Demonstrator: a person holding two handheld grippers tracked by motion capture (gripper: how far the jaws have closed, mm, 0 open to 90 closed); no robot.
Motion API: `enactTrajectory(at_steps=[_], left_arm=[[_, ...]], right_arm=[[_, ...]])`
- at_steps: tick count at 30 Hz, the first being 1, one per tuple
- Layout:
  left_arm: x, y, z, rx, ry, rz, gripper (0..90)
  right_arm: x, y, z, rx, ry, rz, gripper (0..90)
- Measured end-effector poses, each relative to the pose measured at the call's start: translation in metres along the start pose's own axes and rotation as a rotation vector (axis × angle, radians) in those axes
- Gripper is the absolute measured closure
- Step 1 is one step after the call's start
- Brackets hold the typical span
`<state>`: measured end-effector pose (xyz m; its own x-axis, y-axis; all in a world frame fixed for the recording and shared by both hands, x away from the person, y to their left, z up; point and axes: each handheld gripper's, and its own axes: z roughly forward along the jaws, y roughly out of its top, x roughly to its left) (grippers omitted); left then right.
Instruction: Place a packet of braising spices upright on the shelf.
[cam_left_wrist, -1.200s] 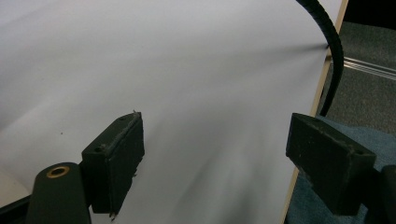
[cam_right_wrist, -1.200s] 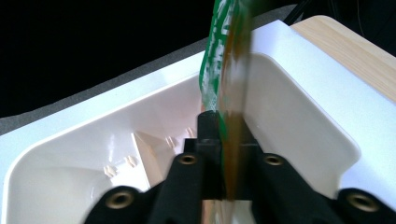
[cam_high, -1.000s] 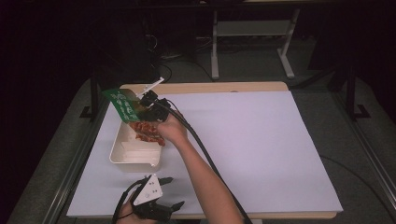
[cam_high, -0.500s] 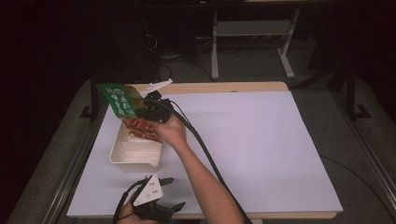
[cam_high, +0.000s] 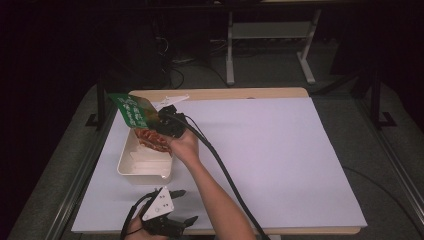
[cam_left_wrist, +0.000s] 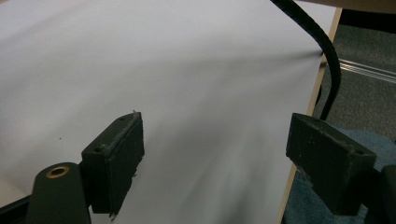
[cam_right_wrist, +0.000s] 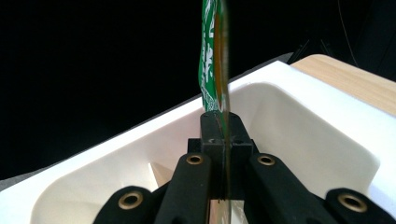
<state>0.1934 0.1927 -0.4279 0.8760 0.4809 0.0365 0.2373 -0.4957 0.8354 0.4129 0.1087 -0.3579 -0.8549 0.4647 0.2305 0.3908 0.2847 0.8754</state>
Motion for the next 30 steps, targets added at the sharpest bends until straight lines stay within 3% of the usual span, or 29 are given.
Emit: enactTrajectory(at_steps=[13, 24, 30], left_arm=[[0.001, 0.000, 0.001, 0.000, 0.001, -0.001, 18.7], [0.001, -0.001, 0.002, 0.004, -0.002, -0.001, 18.6], [0.002, -0.001, 0.003, 0.007, 0.001, -0.003, 18.6]], right_arm=[[-0.012, -0.018, 0.000, -0.008, 0.033, -0.003, 89.2], [-0.016, -0.017, -0.001, -0.002, 0.030, -0.004, 88.5], [-0.020, -0.014, -0.008, 0.017, 0.002, -0.012, 76.9]])
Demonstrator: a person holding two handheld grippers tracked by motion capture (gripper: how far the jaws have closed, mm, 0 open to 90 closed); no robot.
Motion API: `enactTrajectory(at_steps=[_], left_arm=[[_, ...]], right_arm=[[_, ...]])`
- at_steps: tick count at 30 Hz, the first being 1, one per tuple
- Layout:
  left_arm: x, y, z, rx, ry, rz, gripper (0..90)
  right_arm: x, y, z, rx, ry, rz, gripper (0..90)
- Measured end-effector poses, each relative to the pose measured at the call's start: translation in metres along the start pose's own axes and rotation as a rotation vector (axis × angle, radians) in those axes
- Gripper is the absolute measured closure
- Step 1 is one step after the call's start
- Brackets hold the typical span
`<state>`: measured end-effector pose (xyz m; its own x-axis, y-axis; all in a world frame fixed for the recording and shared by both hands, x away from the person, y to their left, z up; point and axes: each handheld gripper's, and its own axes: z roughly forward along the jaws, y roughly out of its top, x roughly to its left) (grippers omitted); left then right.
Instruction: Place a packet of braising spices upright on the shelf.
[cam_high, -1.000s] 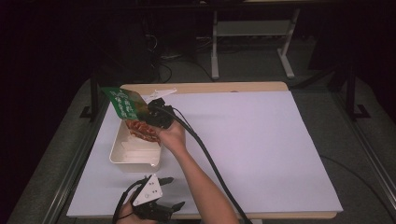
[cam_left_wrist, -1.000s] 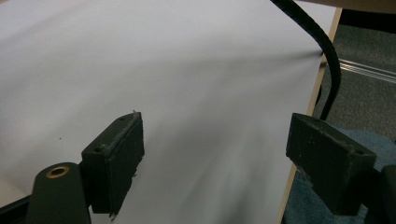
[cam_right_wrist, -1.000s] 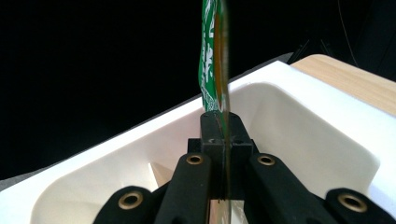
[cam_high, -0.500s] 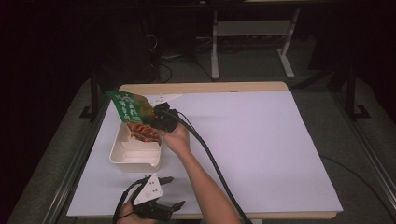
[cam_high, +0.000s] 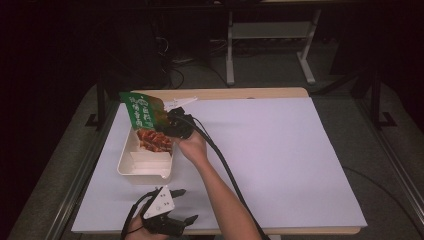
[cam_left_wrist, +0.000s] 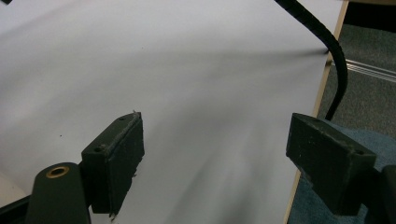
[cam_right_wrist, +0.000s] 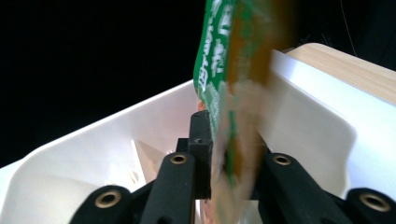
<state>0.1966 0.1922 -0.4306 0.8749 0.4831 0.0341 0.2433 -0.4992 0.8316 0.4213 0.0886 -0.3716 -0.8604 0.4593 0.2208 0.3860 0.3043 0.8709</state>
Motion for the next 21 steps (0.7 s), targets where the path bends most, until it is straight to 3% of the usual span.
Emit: enactTrajectory(at_steps=[7, 21], left_arm=[[0.000, 0.001, 0.001, 0.007, 0.000, 0.005, 18.3], [0.003, 0.000, 0.001, 0.015, 0.009, 0.001, 18.2]], right_arm=[[0.001, 0.002, -0.014, 0.025, -0.010, -0.018, 64.1], [-0.004, -0.004, -0.050, 0.026, -0.008, -0.030, 55.3]])
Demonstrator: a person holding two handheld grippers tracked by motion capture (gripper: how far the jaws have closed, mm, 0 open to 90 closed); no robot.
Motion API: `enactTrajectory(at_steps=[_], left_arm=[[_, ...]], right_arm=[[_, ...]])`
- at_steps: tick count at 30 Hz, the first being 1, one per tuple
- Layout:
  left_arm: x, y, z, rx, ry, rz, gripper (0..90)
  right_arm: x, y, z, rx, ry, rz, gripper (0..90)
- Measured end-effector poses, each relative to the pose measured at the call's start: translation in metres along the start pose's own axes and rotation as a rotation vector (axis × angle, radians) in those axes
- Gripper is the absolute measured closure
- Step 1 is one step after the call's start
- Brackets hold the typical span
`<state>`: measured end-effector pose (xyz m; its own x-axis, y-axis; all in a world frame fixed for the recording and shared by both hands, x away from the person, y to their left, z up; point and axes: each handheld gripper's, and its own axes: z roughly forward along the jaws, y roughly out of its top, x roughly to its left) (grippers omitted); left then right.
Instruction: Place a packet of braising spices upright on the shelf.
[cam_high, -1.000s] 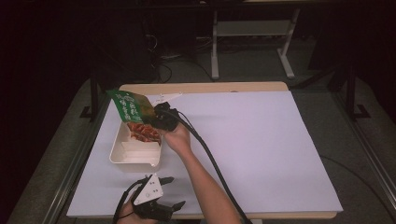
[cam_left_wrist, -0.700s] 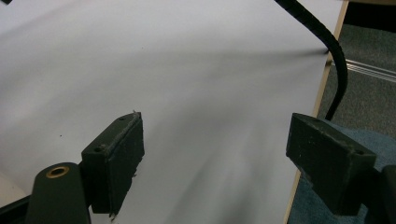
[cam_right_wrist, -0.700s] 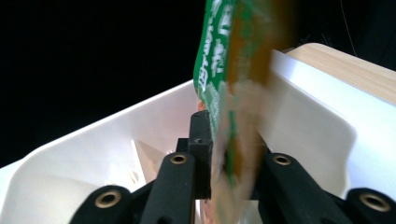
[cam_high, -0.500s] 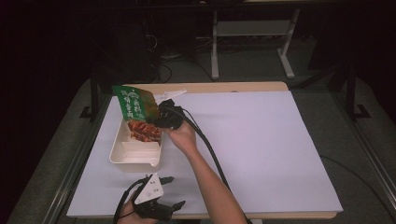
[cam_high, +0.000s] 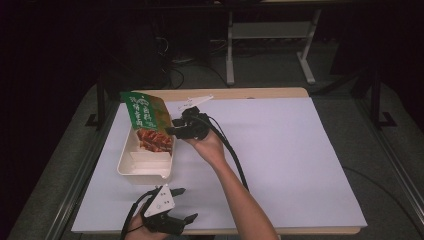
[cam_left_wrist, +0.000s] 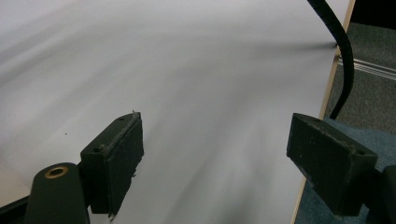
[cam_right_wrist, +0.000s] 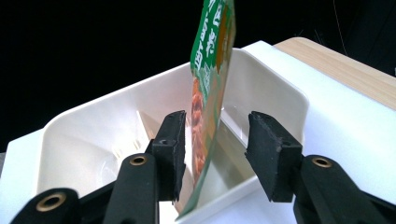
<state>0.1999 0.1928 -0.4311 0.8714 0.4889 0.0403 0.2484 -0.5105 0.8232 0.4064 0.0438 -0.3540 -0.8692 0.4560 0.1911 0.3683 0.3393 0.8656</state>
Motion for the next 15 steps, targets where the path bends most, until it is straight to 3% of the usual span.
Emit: enactTrajectory(at_steps=[15], left_arm=[[0.002, 0.000, 0.000, -0.001, 0.004, -0.004, 18.2]], right_arm=[[-0.006, -0.013, -0.033, 0.009, 0.005, 0.028, 49.3]])
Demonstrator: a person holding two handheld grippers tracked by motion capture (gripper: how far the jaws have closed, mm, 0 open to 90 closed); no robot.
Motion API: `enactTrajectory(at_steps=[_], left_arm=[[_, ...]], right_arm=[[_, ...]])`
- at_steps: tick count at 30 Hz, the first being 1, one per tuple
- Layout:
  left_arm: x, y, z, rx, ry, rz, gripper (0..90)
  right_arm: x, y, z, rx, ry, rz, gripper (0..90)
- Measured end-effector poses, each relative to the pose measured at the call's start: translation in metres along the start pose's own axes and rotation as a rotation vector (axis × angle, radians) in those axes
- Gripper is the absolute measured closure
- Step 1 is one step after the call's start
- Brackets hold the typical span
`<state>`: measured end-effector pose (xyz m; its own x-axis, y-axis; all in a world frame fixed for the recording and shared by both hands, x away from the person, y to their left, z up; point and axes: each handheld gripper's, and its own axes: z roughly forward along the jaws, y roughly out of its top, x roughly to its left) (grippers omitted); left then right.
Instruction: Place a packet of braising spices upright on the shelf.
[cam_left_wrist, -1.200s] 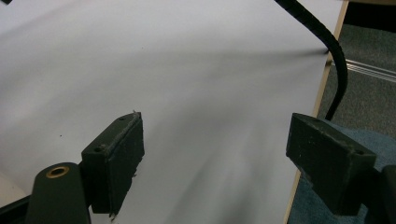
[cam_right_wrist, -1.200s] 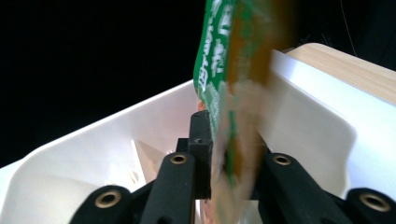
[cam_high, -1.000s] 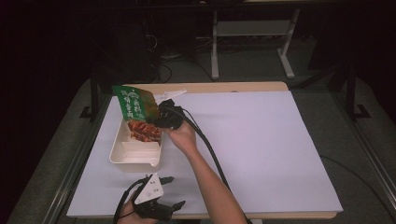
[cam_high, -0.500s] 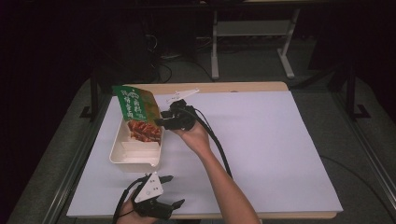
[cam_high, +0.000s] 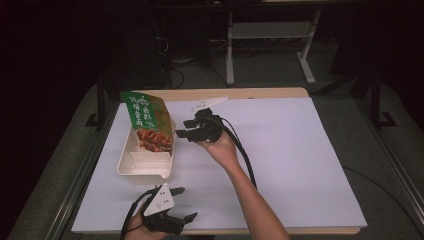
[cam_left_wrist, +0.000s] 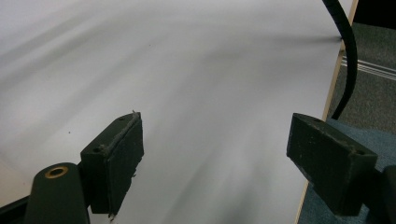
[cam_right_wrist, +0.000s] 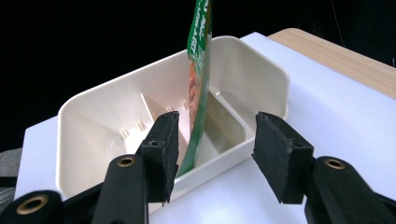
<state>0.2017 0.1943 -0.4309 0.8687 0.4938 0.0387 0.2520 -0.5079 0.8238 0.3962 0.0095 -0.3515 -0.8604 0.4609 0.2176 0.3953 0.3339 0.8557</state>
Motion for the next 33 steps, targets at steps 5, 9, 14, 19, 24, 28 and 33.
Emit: enactTrajectory(at_steps=[5, 9, 14, 19, 24, 28, 33], left_arm=[[-0.001, 0.000, 0.000, 0.001, -0.001, -0.004, 18.2], [-0.001, 0.000, 0.001, 0.000, 0.000, -0.006, 18.2], [0.000, 0.000, 0.001, -0.006, 0.000, -0.011, 18.2], [-0.001, 0.001, 0.001, -0.005, 0.000, -0.015, 18.2], [0.001, 0.001, 0.001, -0.006, -0.002, -0.018, 18.1], [0.002, 0.001, 0.002, -0.001, -0.001, -0.010, 18.1], [0.001, 0.001, 0.003, -0.002, -0.004, -0.022, 17.9]], right_arm=[[-0.005, -0.008, -0.018, -0.003, 0.000, 0.012, 46.8], [-0.006, -0.012, -0.028, -0.014, -0.003, 0.018, 46.3], [-0.009, -0.020, -0.045, -0.016, -0.015, 0.027, 45.6], [-0.011, -0.024, -0.052, -0.008, -0.020, 0.031, 44.9], [-0.012, -0.033, -0.063, 0.001, -0.025, 0.032, 42.8], [-0.015, -0.039, -0.071, 0.011, -0.030, 0.045, 41.3], [-0.017, -0.048, -0.082, 0.011, -0.040, 0.054, 40.3]])
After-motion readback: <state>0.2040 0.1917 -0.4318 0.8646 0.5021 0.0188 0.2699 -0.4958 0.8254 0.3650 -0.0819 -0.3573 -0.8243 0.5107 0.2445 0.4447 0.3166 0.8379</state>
